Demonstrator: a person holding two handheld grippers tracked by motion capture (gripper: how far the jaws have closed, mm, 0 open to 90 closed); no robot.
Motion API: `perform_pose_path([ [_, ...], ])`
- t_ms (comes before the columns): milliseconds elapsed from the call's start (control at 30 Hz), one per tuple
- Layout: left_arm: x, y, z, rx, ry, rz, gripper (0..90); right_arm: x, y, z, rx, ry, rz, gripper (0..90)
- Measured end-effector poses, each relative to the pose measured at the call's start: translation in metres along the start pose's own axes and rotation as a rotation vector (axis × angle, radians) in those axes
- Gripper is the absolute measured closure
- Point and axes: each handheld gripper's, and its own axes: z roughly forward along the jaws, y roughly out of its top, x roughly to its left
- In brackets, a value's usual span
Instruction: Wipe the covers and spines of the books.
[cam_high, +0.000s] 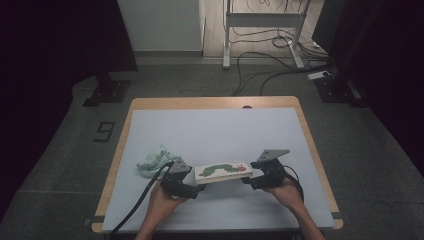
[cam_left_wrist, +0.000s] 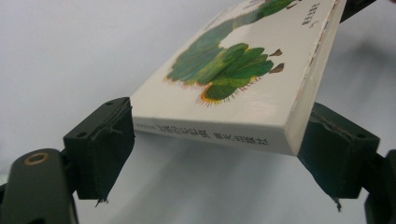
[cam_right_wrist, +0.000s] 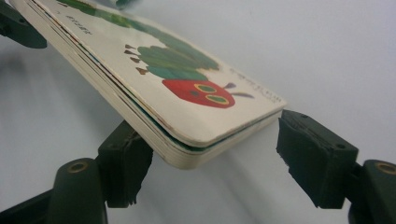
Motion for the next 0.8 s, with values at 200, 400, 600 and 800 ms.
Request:
perform_pose_path([
  [200, -0.006, -0.010, 0.004, 0.031, -0.016, -0.001, 15.3, 0.004, -0.014, -0.001, 0.021, 0.014, 0.002, 24.9],
  [400, -0.010, -0.018, 0.008, 0.046, -0.041, -0.007, 14.9, 0.008, -0.024, 0.000, 0.029, 0.028, 0.005, 25.0],
  [600, -0.014, -0.025, 0.013, 0.063, -0.042, 0.010, 15.7, 0.013, -0.034, 0.003, 0.030, 0.037, -0.009, 25.5],
  [800, -0.017, -0.029, 0.014, 0.073, -0.039, 0.034, 19.5, 0.019, -0.038, 0.005, 0.028, 0.039, -0.028, 26.4],
])
